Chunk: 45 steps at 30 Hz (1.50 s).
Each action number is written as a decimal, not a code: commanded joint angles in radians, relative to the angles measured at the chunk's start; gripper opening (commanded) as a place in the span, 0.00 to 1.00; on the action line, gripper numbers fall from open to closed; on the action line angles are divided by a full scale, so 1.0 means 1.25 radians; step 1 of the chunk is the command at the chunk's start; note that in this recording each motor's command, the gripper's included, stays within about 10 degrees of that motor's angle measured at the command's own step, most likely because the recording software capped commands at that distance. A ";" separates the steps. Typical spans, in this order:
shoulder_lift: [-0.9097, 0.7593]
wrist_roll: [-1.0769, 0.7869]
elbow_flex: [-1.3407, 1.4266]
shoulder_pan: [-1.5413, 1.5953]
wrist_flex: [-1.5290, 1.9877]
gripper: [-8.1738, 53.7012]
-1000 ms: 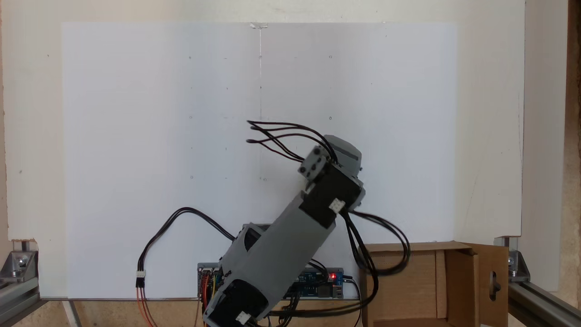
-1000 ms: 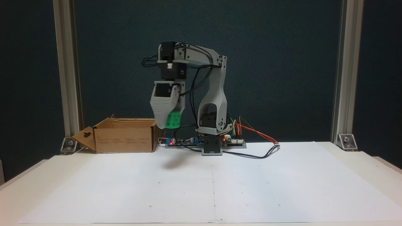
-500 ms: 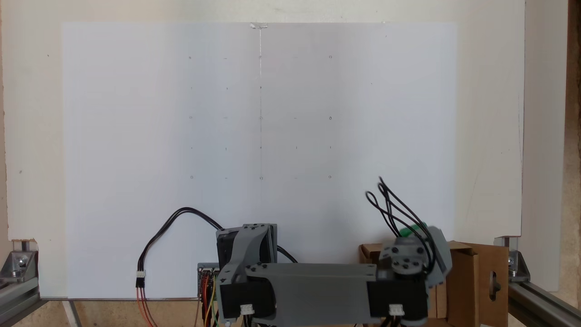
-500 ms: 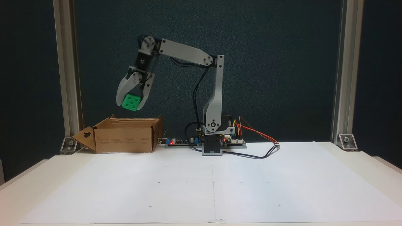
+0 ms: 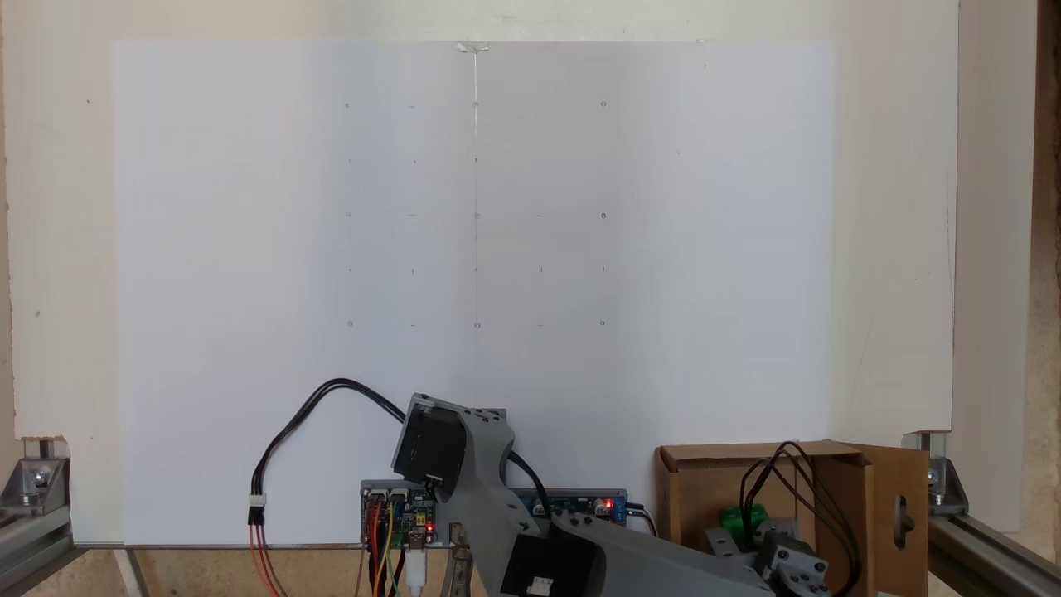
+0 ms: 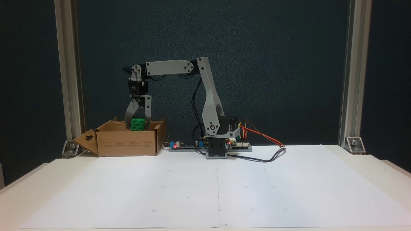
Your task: Grasp a green dice and put it in the bin.
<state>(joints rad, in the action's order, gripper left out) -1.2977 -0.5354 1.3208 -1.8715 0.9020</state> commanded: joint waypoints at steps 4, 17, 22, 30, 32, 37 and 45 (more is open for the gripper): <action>-0.002 -0.060 -0.056 -0.017 -0.013 0.72; -0.206 0.292 -0.104 0.141 -0.261 0.80; -0.292 0.349 -0.104 0.405 -0.282 0.85; -0.342 0.351 -0.052 0.861 -0.281 0.85; -0.373 0.351 -0.007 0.979 -0.282 0.85; -0.457 0.353 0.110 1.269 -0.282 0.86; -0.680 0.357 0.448 1.514 -0.504 0.86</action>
<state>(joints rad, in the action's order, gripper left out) -2.0985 -0.1381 1.8868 0.0015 0.3912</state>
